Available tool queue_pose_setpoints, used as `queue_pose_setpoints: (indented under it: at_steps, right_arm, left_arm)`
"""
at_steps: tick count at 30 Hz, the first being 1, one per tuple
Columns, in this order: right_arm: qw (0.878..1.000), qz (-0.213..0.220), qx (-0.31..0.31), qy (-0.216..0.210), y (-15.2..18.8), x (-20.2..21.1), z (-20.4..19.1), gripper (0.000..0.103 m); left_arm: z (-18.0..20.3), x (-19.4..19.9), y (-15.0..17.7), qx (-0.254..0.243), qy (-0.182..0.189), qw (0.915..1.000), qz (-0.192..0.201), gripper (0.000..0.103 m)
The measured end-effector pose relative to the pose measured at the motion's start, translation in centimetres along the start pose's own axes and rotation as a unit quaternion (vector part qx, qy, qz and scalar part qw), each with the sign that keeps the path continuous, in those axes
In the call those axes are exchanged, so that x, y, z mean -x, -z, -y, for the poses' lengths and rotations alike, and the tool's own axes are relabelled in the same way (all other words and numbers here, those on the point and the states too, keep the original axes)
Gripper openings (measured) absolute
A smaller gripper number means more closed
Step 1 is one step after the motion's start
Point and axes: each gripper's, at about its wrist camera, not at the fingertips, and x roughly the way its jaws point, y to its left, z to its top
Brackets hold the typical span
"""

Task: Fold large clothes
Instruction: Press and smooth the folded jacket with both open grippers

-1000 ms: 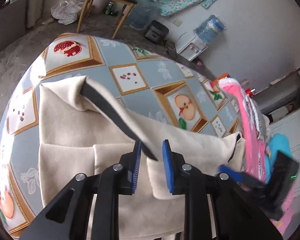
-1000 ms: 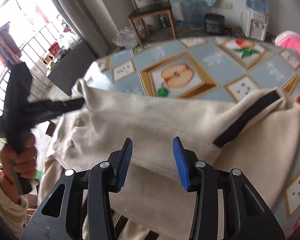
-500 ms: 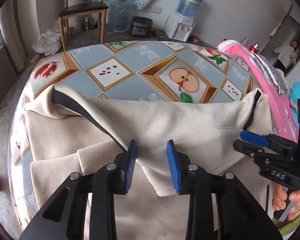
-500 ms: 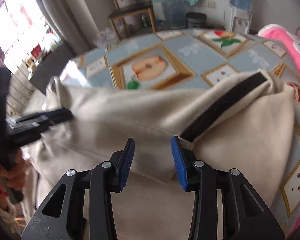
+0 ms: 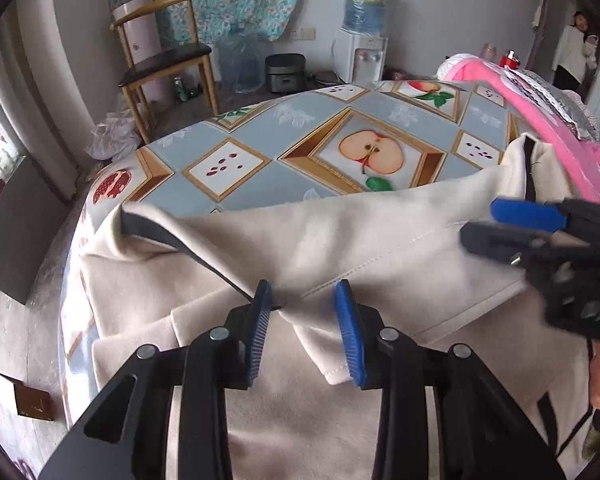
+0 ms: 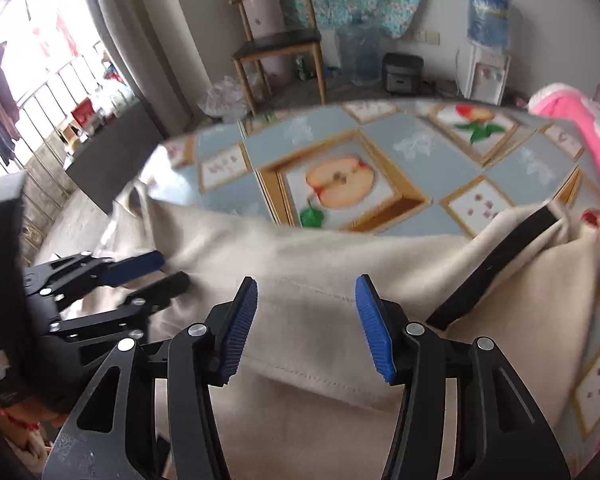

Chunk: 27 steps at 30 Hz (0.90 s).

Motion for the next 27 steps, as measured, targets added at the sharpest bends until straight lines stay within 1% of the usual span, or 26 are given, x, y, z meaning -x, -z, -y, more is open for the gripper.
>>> queue_pose_setpoints:
  at_steps: [2, 6, 8, 10, 11, 12, 13, 14, 15, 16, 17, 19, 21, 23, 25, 26, 27]
  right_arm:
    - [1.0, 0.014, 0.008, 0.005, 0.6, -0.2, -0.3, 0.051]
    - [1.0, 0.002, 0.0, 0.009, 0.4, 1.2, -0.3, 0.051]
    - [1.0, 0.024, 0.003, 0.0, 0.5, 2.7, -0.5, 0.051]
    - [0.999, 0.03, 0.016, 0.01, 0.7, 3.2, -0.9, 0.052]
    - [0.999, 0.022, 0.02, 0.016, 0.8, 2.7, -1.0, 0.053]
    - [0.999, 0.009, 0.022, 0.028, 1.0, 1.9, -1.1, 0.053]
    - [0.999, -0.017, 0.023, 0.043, 1.4, 0.5, -1.0, 0.053]
    - [0.998, -0.032, 0.022, 0.048, 1.7, -0.2, -0.9, 0.053]
    - [0.998, -0.028, 0.018, 0.048, 1.9, -0.1, -0.7, 0.053]
    - [0.998, -0.028, 0.011, 0.047, 2.0, 0.5, -0.6, 0.053]
    - [0.999, -0.025, 0.004, 0.041, 2.1, 1.2, -0.6, 0.055]
    - [1.0, -0.006, -0.012, 0.026, 2.6, 3.5, -0.4, 0.059]
    - [0.999, 0.008, -0.022, 0.023, 3.3, 5.7, -0.3, 0.076]
    - [0.999, 0.02, -0.035, 0.01, 4.6, 8.2, -0.2, 0.078]
    - [0.998, 0.025, -0.05, 0.001, 6.1, 10.3, -0.1, 0.083]
    - [0.998, 0.028, -0.057, 0.0, 7.2, 11.3, 0.0, 0.085]
    - [0.998, 0.03, -0.063, -0.002, 8.0, 12.1, -0.1, 0.086]
  left_arm:
    - [0.2, -0.1, 0.3, -0.005, -0.007, 0.9999, 0.006, 0.033]
    - [0.1, 0.7, 0.3, -0.004, -0.002, 0.9999, 0.016, 0.033]
    - [0.2, 1.9, 0.1, -0.007, 0.009, 0.9992, 0.037, 0.033]
    - [0.8, 2.6, -0.2, -0.018, 0.007, 0.9987, 0.046, 0.033]
    - [1.0, 2.4, -0.2, -0.02, 0.004, 0.999, 0.041, 0.033]
    - [1.2, 1.8, -0.2, -0.018, 0.003, 0.9995, 0.024, 0.033]
    - [1.5, 0.8, -0.2, -0.02, -0.002, 0.9998, -0.001, 0.033]
    - [1.8, -0.1, 0.0, -0.027, -0.02, 0.9993, -0.019, 0.033]
    - [1.9, -0.5, 0.3, -0.035, -0.032, 0.9987, -0.021, 0.033]
    - [1.9, -0.3, 0.5, -0.033, -0.029, 0.9989, -0.017, 0.033]
    - [1.5, 0.2, 0.6, -0.024, -0.022, 0.9994, -0.015, 0.033]
    - [0.8, 1.4, 0.8, -0.011, -0.013, 0.9998, -0.007, 0.033]
    - [0.2, 3.2, 1.2, -0.003, -0.013, 0.9999, 0.004, 0.033]
    - [-0.4, 5.3, 1.8, 0.005, -0.009, 0.9999, 0.012, 0.033]
    - [-1.0, 7.4, 2.6, 0.012, -0.002, 0.9997, 0.019, 0.04]
    - [-1.2, 8.7, 3.2, 0.017, 0.002, 0.9996, 0.023, 0.049]
    - [-1.4, 9.7, 3.8, 0.019, 0.006, 0.9995, 0.026, 0.054]
